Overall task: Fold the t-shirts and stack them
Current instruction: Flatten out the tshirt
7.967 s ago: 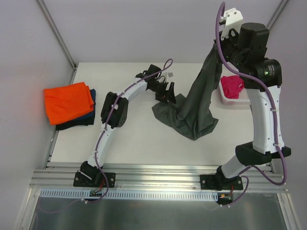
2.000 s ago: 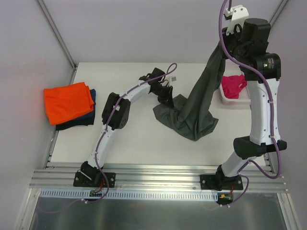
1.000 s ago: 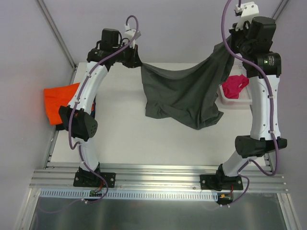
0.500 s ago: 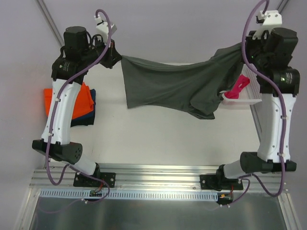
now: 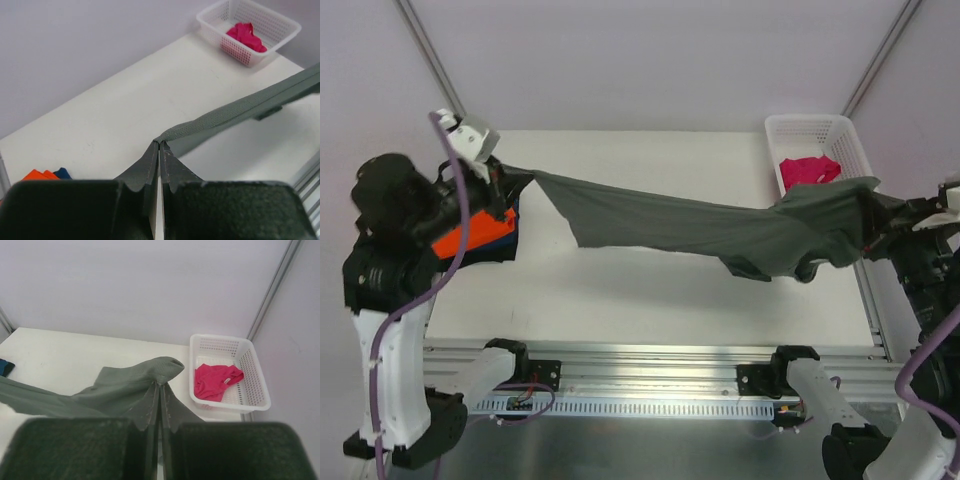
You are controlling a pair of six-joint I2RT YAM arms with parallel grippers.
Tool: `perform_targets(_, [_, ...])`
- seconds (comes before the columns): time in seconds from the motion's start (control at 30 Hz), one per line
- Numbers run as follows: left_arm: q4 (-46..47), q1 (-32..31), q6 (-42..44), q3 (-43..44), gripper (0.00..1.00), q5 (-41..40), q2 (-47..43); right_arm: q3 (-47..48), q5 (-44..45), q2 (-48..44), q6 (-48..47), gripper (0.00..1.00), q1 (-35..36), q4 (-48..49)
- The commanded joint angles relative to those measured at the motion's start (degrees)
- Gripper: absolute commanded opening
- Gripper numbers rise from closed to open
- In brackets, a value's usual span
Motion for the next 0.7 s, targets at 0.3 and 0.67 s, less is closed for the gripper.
perform_targets(0.3, [-0.36, 5.15, -3.04, 2.75, 0.00, 3.57, -3.43, 3.66, 1.31, -1.66, 0.59, 0.01, -4.77, -2.78])
perform_targets(0.67, [0.87, 5.15, 0.82, 4.60, 0.00, 1.28, 1.49, 4.90, -0.70, 6.95, 1.03, 0.01, -5.83, 7.76])
